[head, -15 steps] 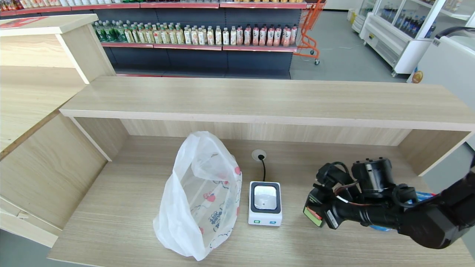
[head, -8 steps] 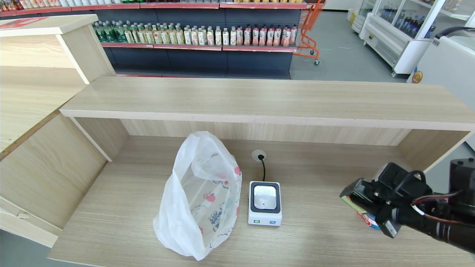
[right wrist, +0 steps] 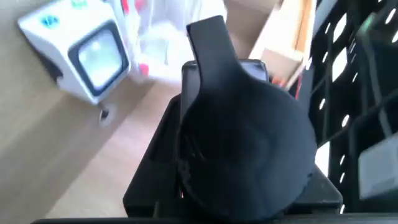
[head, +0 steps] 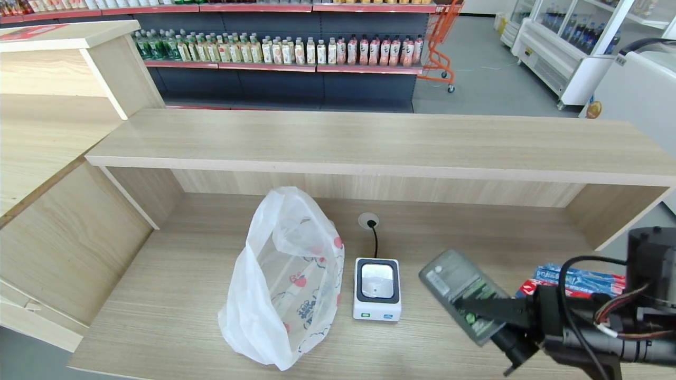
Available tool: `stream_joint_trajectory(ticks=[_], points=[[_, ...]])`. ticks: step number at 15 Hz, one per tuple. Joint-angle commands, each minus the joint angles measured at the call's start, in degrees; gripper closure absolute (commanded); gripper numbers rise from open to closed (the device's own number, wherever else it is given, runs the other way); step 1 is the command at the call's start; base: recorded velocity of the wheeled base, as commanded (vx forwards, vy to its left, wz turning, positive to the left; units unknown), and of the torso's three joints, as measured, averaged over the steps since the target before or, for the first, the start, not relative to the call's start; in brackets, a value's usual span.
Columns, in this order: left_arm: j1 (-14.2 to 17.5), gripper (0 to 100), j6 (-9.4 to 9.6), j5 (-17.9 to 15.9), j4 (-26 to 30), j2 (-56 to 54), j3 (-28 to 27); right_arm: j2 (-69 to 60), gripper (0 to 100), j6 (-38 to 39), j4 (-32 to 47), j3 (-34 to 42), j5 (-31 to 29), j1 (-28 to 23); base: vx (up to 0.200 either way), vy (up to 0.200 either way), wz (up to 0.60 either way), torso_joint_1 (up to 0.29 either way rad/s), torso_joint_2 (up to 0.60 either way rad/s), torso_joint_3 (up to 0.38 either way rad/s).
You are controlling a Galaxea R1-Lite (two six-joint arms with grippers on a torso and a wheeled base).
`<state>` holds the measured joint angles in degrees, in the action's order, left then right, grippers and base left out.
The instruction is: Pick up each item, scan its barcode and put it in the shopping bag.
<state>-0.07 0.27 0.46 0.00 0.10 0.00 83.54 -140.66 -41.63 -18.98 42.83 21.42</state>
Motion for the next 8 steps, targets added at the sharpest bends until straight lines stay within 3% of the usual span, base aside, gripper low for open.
stream_joint_trajectory(ticks=[1, 8], points=[[-0.01, 0, 0.0, 0.06, 0.0, -0.01, 0.0, 2.77, 100, -8.41, 7.88, -1.41, 7.27, 4.25, 0.0, 0.0, 0.0, 0.0, 0.0, 0.0], [-0.01, 0, 0.0, -0.02, 0.0, -0.01, 0.0, 2.59, 100, -11.57, 6.12, -2.38, 10.0, 6.18, 0.0, 0.0, 0.0, 0.0, 0.0, 0.0]])
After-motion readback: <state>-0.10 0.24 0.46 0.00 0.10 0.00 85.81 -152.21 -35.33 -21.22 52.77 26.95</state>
